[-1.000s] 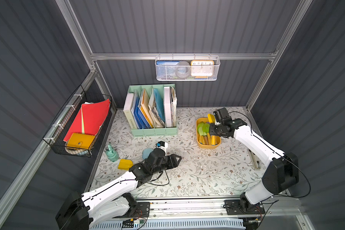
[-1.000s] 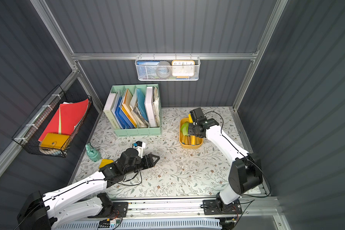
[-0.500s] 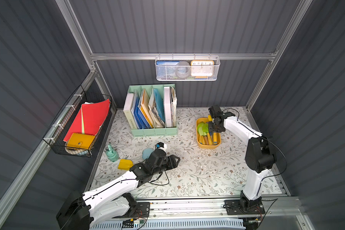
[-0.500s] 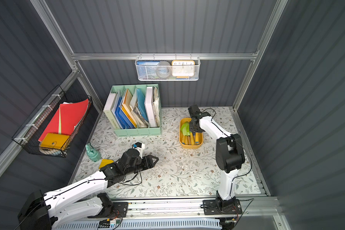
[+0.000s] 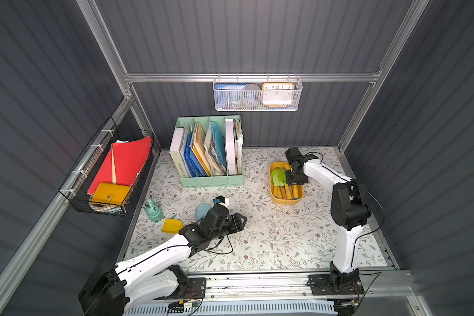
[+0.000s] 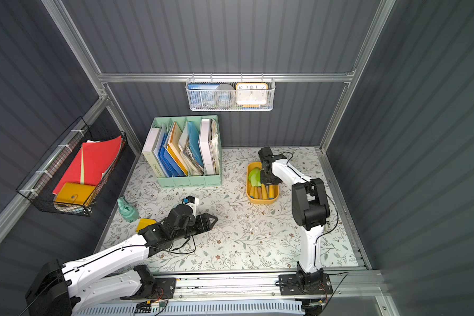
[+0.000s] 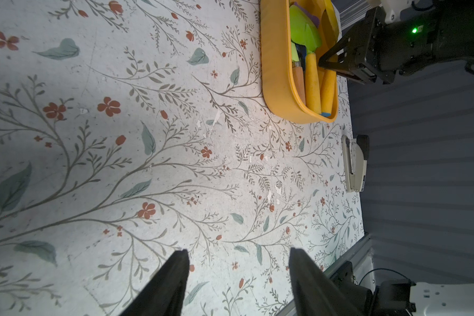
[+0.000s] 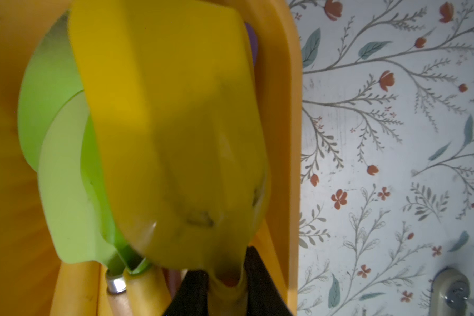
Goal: Put the shovel into the storage box
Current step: Place the shovel in the storage box.
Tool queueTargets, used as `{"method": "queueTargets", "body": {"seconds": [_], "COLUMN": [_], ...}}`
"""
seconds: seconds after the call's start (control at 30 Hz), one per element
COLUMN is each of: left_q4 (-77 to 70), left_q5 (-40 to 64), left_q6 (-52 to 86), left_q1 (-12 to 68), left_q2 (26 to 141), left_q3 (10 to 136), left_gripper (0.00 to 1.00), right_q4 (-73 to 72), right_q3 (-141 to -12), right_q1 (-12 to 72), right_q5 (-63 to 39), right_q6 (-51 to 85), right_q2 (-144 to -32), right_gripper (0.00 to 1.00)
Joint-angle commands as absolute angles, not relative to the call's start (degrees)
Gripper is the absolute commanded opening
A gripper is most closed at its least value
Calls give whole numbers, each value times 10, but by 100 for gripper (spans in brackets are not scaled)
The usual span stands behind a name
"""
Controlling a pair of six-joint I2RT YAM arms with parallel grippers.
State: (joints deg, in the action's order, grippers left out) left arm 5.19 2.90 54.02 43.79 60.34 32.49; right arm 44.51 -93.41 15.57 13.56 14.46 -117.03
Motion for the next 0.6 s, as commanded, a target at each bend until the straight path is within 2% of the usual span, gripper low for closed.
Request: {"method": "queueTargets", "body": {"seconds": [0.0,0.1,0.57], "left_q4": [64,64,108], "left_q5": [26,25,-23], "left_q6": [540,540,553], "left_q1": [436,436,434], "left_q2": [608,608,591], "left_q3": [343,342,348], "left_gripper": [64,63,65], "right_q4": [453,461,457], "right_q3": [-939,-945,-908], "right_q1": [156,156,161], "right_q5": [144,148,103], "right_q6": [141,144,161], "right_q2": [-1179,-1181,-1101], "right_gripper": [30,39,41]}}
